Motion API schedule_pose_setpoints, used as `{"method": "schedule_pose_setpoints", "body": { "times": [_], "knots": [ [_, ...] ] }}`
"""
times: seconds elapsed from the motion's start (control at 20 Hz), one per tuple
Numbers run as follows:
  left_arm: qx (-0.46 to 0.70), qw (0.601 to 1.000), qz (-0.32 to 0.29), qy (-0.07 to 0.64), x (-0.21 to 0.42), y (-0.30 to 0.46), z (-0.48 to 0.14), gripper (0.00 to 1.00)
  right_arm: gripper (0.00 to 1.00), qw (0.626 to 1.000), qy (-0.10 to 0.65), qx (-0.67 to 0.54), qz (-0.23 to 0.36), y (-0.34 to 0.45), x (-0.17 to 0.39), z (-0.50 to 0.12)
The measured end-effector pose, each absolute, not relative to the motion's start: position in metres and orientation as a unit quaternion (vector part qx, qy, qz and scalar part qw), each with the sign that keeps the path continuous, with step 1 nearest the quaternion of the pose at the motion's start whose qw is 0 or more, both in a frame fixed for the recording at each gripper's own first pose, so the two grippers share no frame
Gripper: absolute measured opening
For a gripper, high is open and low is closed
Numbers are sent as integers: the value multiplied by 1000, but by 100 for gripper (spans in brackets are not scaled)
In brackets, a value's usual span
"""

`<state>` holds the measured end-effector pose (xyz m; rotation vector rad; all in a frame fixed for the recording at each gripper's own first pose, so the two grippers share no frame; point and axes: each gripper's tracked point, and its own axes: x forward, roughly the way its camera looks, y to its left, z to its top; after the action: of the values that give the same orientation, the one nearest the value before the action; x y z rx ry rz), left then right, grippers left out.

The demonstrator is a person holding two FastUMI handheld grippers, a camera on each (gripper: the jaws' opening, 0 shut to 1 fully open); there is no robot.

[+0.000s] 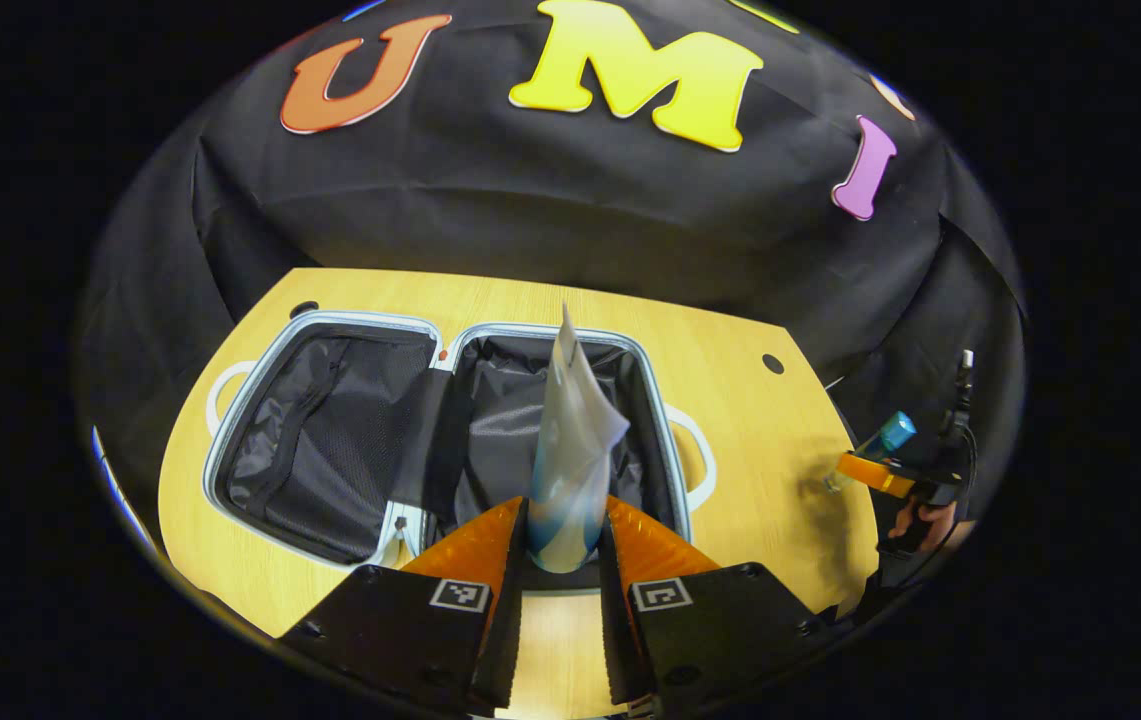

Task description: First open the suitcase, pack the skin care products into it, and then close the suitcase.

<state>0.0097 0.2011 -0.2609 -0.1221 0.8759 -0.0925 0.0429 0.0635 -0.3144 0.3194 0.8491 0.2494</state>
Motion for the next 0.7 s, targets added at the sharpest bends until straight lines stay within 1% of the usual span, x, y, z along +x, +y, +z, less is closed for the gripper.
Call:
{"method": "schedule_pose_setpoints", "body": {
  "times": [0.05, 0.1, 0.2, 0.25, 0.3, 0.4, 0.45, 0.5, 0.55, 0.65, 0.7],
  "knots": [
    [-65, 893, -55, 441, 18, 204, -271, 38, 33, 884, 416, 172, 126, 64, 32, -300],
    [-71, 882, -68, 460, 26, 206, -281, 38, 31, 880, 418, 189, 126, 63, 23, -288],
    [-86, 854, -88, 506, 36, 205, -308, 38, 32, 873, 423, 212, 120, 55, 6, -269],
    [-96, 839, -96, 528, 39, 203, -319, 38, 30, 869, 426, 222, 116, 51, -1, -262],
    [-107, 824, -101, 548, 41, 202, -330, 37, 32, 866, 427, 234, 109, 47, -8, -256],
    [-117, 795, -106, 585, 44, 202, -357, 38, 32, 864, 427, 251, 92, 38, -17, -246],
    [-121, 781, -108, 604, 44, 202, -364, 38, 29, 864, 426, 254, 84, 32, -22, -242],
    [-125, 768, -105, 619, 44, 202, -372, 38, 32, 865, 424, 257, 78, 27, -26, -240],
    [-128, 758, -102, 632, 45, 202, -380, 38, 32, 865, 424, 258, 71, 22, -29, -238],
    [-123, 747, -94, 647, 48, 206, -393, 36, 32, 864, 424, 264, 56, 12, -37, -235],
    [-117, 743, -92, 653, 47, 208, -395, 29, 32, 864, 424, 266, 50, 9, -41, -236]
  ]
}}
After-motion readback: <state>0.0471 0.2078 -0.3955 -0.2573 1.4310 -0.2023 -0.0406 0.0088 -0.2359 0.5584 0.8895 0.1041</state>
